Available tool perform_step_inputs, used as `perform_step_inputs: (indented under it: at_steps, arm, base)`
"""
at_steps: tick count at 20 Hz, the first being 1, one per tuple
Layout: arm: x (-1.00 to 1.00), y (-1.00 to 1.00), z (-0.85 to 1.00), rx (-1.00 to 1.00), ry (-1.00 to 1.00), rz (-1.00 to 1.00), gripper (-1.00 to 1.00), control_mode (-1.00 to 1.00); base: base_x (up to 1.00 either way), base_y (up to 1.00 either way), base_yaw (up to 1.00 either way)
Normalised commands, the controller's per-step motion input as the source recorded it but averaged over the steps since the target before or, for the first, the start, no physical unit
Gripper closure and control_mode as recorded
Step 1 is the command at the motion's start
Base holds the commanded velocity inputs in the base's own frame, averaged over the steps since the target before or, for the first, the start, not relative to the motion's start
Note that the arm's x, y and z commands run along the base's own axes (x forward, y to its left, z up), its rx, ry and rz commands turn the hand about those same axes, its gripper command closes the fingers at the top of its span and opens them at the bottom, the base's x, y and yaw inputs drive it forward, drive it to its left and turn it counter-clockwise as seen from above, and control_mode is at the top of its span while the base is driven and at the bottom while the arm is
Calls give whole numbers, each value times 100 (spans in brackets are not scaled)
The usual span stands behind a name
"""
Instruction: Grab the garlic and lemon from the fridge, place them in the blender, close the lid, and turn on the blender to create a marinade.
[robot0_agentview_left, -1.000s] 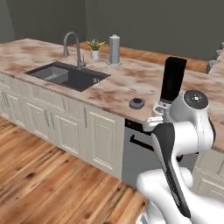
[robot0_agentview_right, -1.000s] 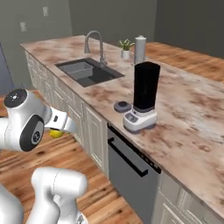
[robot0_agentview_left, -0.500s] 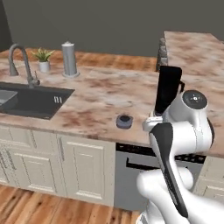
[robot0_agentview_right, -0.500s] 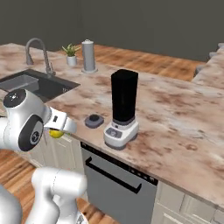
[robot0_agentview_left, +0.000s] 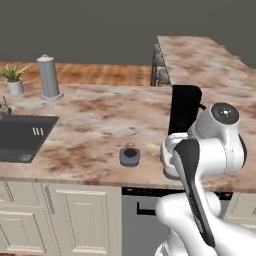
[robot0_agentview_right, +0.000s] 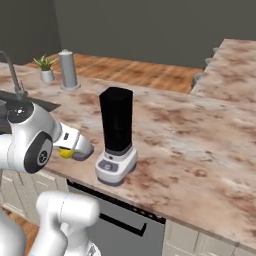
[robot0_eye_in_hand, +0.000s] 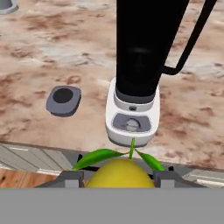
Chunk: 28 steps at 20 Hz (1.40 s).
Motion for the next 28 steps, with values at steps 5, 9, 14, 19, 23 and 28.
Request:
perform_step_inputs:
  at_steps: [5, 9, 14, 19, 23, 28]
  arm:
    - [0, 0, 0, 0, 0, 0, 100, 100]
    - [0, 0, 0, 0, 0, 0, 100, 100]
    - [0, 0, 0, 0, 0, 0, 100, 100]
    - [0, -38, 77, 0, -4, -6, 100, -100]
    - [11, -43, 100, 0, -7, 0, 100, -100]
    - [32, -44, 94, 0, -5, 0, 100, -100]
  base:
    - [39, 25, -21]
    - [60, 58, -28]
    - [29, 19, -19]
    - [0, 0, 0]
    - [0, 0, 0]
    - [0, 0, 0]
